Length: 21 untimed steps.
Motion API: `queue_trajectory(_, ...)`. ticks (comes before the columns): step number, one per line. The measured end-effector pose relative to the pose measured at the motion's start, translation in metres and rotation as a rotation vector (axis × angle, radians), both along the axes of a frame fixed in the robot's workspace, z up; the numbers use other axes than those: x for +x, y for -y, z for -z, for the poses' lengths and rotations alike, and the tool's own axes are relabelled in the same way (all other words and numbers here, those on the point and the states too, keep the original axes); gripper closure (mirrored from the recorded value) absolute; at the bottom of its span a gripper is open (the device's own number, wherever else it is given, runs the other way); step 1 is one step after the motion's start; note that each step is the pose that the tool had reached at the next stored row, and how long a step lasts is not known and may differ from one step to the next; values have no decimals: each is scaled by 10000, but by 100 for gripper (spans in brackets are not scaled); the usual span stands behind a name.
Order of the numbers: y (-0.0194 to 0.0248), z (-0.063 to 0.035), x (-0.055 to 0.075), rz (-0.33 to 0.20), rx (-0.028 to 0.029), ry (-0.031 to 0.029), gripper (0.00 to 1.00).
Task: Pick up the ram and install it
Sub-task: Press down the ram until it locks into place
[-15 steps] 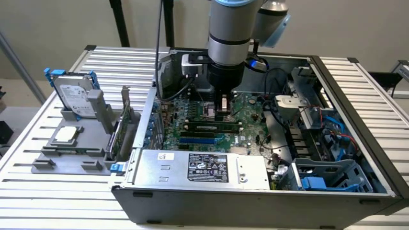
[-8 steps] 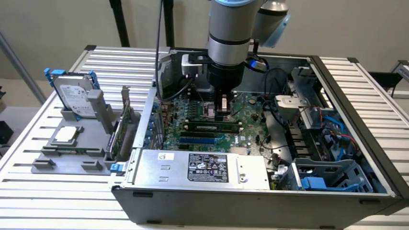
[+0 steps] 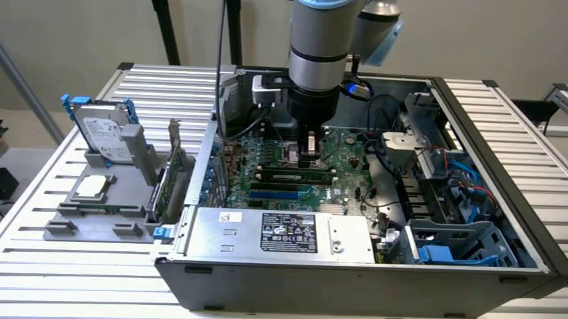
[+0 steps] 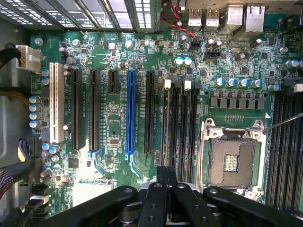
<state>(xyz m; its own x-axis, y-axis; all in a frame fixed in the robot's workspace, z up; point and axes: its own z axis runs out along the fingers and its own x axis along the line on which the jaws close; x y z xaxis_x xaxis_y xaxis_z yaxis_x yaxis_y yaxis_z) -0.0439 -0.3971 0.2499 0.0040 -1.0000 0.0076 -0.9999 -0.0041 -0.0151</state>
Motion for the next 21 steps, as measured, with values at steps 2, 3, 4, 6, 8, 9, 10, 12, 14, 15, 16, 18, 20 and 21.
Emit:
queue_trajectory(2, 0, 1, -4, 1, -1, 0, 89)
queue_trajectory(3, 0, 6, -8, 1, -1, 0, 89)
queue_trajectory(4, -1, 16, -14, 0, -2, -1, 89)
queue_trajectory(6, -3, 44, -21, 1, -5, -1, 89)
queue_trajectory(8, -6, 78, -23, 0, -4, 1, 89)
queue_trajectory(9, -8, 95, -23, 0, -5, 1, 89)
queue_trajectory(10, -9, 111, -24, 1, -7, 0, 89)
queue_trajectory(12, -11, 146, -24, 2, -10, 0, 89)
queue_trajectory(14, -11, 180, -24, 2, -11, 0, 89)
queue_trajectory(15, -11, 195, -24, 2, -17, -2, 89)
queue_trajectory(16, -10, 208, -24, 2, -30, -6, 89)
queue_trajectory(18, -11, 238, -25, 5, -29, -5, 89)
queue_trajectory(20, -11, 251, -25, 4, -25, -4, 89)
queue_trajectory(21, -11, 249, -25, 5, -22, -2, 89)
